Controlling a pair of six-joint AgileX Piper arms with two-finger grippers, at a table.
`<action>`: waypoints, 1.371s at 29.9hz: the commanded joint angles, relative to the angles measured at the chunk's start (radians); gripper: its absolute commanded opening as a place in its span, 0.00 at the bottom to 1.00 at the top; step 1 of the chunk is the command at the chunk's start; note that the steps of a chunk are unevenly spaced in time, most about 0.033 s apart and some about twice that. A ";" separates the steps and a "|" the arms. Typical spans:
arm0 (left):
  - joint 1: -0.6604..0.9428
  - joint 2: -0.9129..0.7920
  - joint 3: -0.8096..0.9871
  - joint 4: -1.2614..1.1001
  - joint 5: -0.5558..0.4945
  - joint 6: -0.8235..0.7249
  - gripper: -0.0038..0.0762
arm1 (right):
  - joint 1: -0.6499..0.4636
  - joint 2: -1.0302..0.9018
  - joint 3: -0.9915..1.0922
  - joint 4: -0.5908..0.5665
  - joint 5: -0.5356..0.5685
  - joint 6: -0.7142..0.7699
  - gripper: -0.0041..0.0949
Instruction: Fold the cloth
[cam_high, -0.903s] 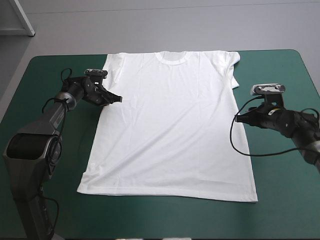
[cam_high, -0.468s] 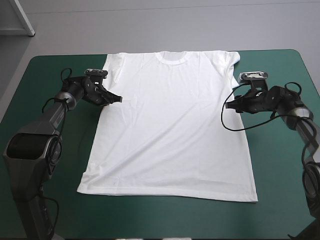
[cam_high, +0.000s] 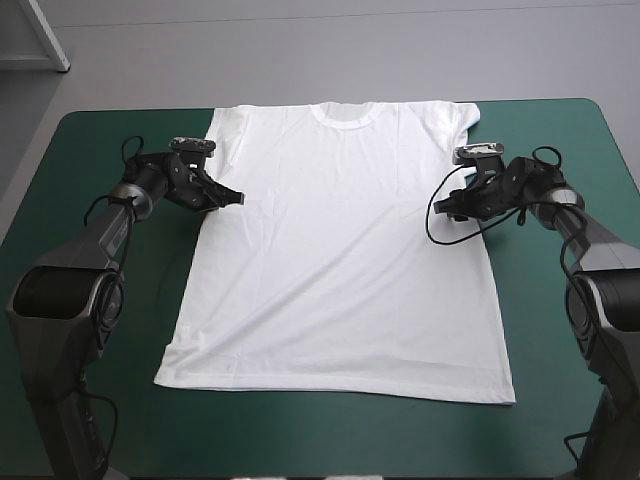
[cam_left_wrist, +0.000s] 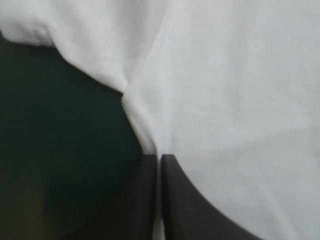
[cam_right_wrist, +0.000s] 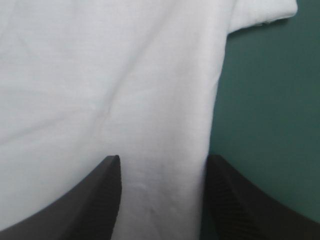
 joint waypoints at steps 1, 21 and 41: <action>-0.004 -0.046 -0.020 -0.011 0.034 0.014 0.07 | 0.004 -0.026 -0.020 -0.054 0.016 0.027 0.54; -0.004 -0.158 -0.056 -0.014 0.020 0.025 0.07 | 0.005 -0.183 -0.083 0.044 0.042 -0.055 0.03; 0.029 -0.335 -0.384 -0.088 0.246 0.084 0.07 | 0.003 -0.351 -0.380 0.048 0.183 -0.062 0.02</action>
